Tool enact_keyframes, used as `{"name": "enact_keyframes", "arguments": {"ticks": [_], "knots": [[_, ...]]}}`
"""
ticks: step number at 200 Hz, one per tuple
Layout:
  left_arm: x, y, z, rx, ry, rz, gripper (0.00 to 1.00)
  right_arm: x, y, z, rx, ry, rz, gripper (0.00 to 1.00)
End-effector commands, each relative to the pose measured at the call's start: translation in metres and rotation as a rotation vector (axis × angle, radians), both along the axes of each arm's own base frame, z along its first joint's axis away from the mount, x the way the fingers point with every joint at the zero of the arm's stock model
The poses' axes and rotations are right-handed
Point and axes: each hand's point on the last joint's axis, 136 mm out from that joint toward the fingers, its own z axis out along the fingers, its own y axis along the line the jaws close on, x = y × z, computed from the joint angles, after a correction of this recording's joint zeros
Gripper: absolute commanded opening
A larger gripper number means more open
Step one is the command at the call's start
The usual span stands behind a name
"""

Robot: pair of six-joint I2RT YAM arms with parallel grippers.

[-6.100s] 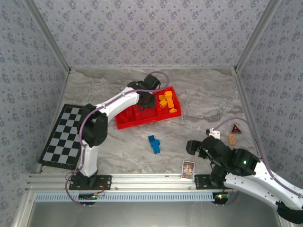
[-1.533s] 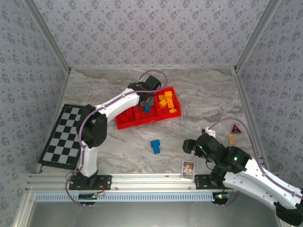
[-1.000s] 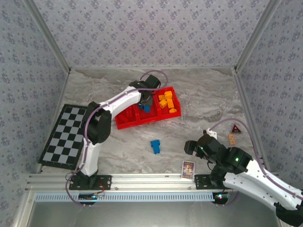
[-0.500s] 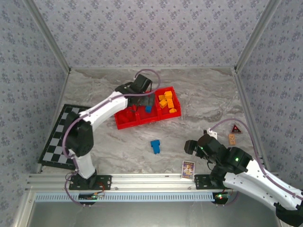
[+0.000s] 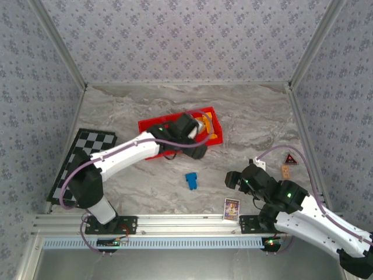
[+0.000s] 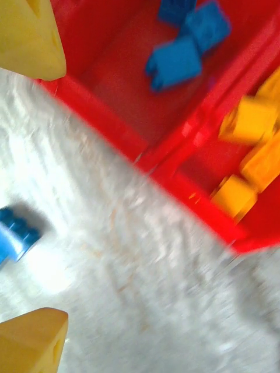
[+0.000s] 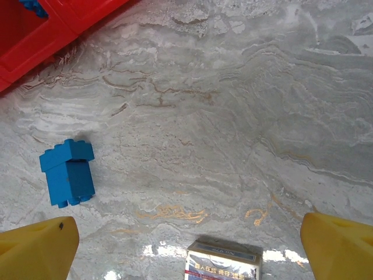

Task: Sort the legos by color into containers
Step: Place the lego in the container, then pick up the lego from the middle-left of the table.

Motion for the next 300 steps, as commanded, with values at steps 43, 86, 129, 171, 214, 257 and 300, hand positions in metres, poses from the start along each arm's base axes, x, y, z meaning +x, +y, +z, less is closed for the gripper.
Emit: {"name": "enact_keyframes", "arguments": {"ticks": [43, 86, 129, 171, 214, 257, 300], "knots": [[-0.058, 0.003, -0.072, 0.245, 0.133, -0.063, 0.96, 0.006, -0.01, 0.007, 0.003, -0.036, -0.072, 1.0], [-0.068, -0.007, -0.092, 0.293, 0.177, -0.106, 0.86, 0.006, -0.012, 0.006, 0.014, -0.045, -0.086, 1.0], [-0.066, -0.009, -0.107, 0.361, 0.198, -0.126, 0.77, 0.003, -0.014, 0.004, 0.014, -0.035, -0.088, 1.0], [-0.067, -0.005, -0.128, 0.415, 0.221, -0.134, 0.64, 0.002, -0.016, 0.004, 0.02, -0.037, -0.092, 1.0], [-0.062, 0.002, -0.135, 0.465, 0.209, -0.126, 0.53, 0.004, -0.014, 0.005, 0.021, -0.039, -0.094, 0.99], [-0.055, 0.009, -0.137, 0.479, 0.205, -0.1, 0.44, 0.005, -0.009, 0.005, 0.015, -0.027, -0.078, 1.0], [-0.042, 0.017, -0.141, 0.46, 0.202, -0.052, 0.35, 0.005, -0.009, 0.005, 0.014, -0.027, -0.078, 1.0]]}}
